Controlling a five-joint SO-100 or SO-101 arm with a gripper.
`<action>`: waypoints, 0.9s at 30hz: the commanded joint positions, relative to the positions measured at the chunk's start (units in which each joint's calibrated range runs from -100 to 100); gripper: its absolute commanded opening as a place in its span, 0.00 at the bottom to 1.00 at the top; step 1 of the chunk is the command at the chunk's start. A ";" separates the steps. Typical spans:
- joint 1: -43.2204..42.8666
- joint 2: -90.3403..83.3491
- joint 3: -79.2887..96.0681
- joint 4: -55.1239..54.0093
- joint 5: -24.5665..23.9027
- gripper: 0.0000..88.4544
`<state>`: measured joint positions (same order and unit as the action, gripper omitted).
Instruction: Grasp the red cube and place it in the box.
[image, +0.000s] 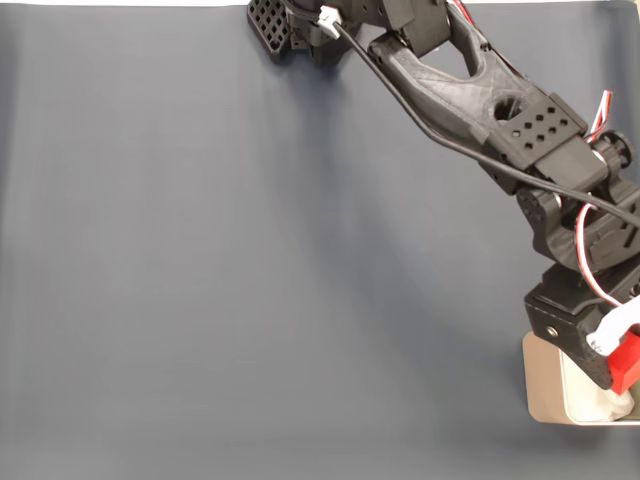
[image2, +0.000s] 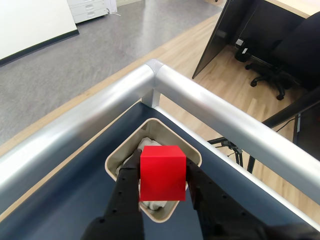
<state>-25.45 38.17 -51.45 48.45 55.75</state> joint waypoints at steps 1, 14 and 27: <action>-1.05 0.05 -4.03 -1.40 -0.10 0.02; -1.19 2.30 -5.03 -2.63 0.10 0.02; -1.19 2.56 -5.12 -2.87 -0.59 0.11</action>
<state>-26.11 41.82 -53.35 46.70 55.70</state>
